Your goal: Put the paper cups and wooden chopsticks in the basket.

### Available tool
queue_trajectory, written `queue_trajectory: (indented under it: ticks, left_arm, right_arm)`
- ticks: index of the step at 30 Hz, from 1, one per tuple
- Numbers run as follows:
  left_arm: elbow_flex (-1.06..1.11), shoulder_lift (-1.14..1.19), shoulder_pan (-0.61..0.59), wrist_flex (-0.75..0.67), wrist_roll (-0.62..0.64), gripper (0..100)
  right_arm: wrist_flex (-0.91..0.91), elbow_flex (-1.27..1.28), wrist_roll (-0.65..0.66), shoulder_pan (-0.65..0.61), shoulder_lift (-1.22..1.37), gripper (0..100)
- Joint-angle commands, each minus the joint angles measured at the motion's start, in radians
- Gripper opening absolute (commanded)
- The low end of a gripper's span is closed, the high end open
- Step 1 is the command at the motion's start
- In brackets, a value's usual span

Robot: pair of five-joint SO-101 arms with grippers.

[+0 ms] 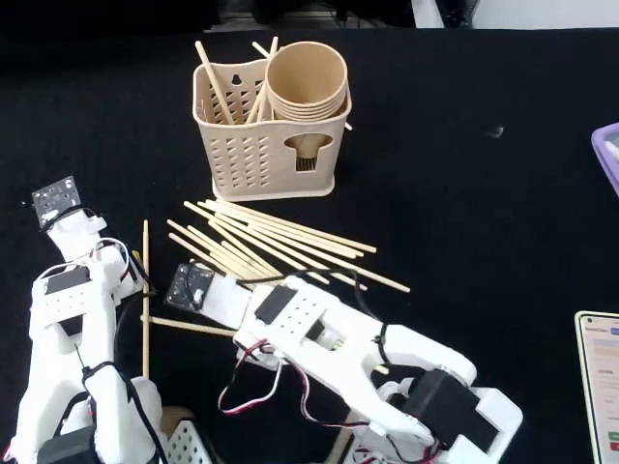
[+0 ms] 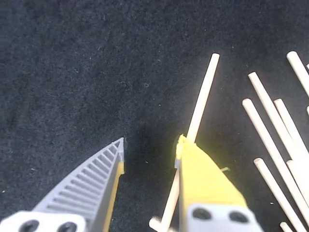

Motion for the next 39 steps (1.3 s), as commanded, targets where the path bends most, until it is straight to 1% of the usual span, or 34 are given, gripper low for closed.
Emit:
queue_trajectory:
  ticks: [1, 7, 11, 15, 17, 19, 22, 24, 26, 28, 30, 35, 39]
  left_arm:
    - [-0.013, -0.014, -0.008, -0.017, 0.002, 18]
    - [-0.013, -0.014, -0.007, -0.017, 0.002, 18]
    - [-0.013, -0.014, -0.004, -0.017, 0.002, 18]
    - [-0.013, -0.014, -0.004, -0.017, 0.002, 18]
    - [-0.013, -0.014, -0.004, -0.017, 0.002, 18]
    - [-0.013, -0.014, -0.004, -0.017, 0.000, 18]
    - [-0.013, -0.014, -0.004, -0.017, 0.000, 18]
    - [-0.013, -0.014, -0.004, -0.017, 0.000, 18]
    - [-0.013, -0.014, -0.002, -0.017, 0.000, 18]
    - [-0.013, -0.014, -0.002, -0.017, 0.000, 18]
    - [-0.013, -0.014, -0.002, -0.017, 0.000, 18]
    - [-0.013, -0.014, -0.002, -0.017, 0.000, 18]
    - [-0.013, -0.014, -0.002, -0.017, 0.000, 18]
  right_arm:
    - [0.055, -0.027, 0.020, 0.063, -0.071, 1.1]
    - [0.193, -0.025, 0.103, 0.195, -0.309, 1.0]
    - [0.216, 0.024, 0.140, 0.249, -0.386, 1.1]
    - [0.120, 0.124, 0.146, 0.249, -0.364, 1.7]
    - [0.086, 0.143, 0.141, 0.250, -0.348, 4.8]
    - [0.077, 0.140, 0.141, 0.250, -0.332, 6.5]
    - [0.057, 0.137, 0.140, 0.247, -0.317, 4.4]
    - [0.054, 0.134, 0.141, 0.245, -0.311, 5.2]
    - [0.052, 0.133, 0.140, 0.245, -0.311, 10.0]
    - [0.041, 0.119, 0.135, 0.232, -0.305, 17.6]
    - [0.012, 0.116, 0.103, 0.203, -0.303, 22.6]
    - [-0.061, 0.111, 0.046, 0.094, -0.297, 22.9]
    - [-0.080, 0.056, 0.041, 0.107, -0.200, 23.2]
